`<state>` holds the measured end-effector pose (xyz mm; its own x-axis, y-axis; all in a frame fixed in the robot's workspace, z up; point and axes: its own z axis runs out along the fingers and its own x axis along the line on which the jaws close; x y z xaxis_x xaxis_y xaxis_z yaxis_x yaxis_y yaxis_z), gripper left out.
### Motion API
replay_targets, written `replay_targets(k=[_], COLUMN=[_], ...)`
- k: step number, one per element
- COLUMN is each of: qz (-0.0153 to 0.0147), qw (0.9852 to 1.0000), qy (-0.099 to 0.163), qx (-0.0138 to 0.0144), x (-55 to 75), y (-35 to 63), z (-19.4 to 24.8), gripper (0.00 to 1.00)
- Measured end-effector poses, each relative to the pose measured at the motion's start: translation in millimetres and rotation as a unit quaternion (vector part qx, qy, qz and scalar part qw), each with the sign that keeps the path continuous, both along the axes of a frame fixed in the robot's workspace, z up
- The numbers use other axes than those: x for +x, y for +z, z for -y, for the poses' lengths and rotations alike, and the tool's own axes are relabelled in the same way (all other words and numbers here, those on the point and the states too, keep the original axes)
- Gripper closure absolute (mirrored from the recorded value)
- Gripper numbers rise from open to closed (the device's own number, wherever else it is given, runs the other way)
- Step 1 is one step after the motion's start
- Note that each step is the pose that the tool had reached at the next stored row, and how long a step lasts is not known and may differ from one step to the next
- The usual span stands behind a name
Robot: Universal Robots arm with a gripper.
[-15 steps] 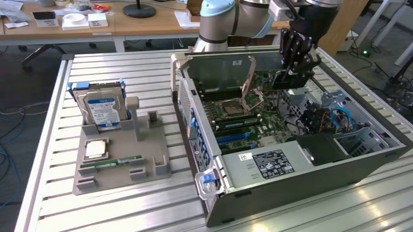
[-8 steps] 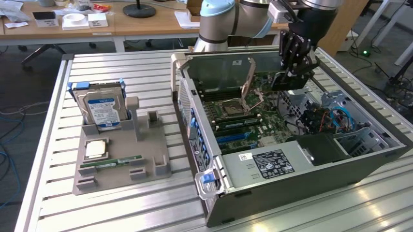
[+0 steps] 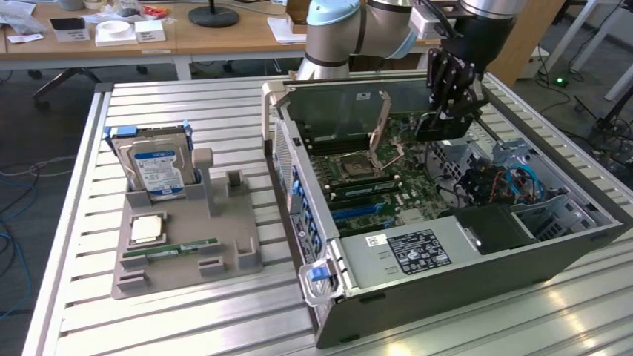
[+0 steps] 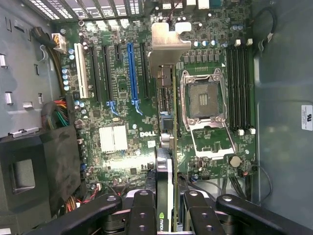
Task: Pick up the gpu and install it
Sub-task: 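Insert the gpu into the slot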
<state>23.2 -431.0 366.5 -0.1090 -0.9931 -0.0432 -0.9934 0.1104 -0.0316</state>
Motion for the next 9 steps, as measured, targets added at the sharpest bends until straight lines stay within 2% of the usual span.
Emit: replay_targets(k=[9], qz=[0.0], qw=[1.0], qy=[0.0], qx=[0.0], x=[-0.5], y=[-3.8], z=[0.0], gripper=[0.73])
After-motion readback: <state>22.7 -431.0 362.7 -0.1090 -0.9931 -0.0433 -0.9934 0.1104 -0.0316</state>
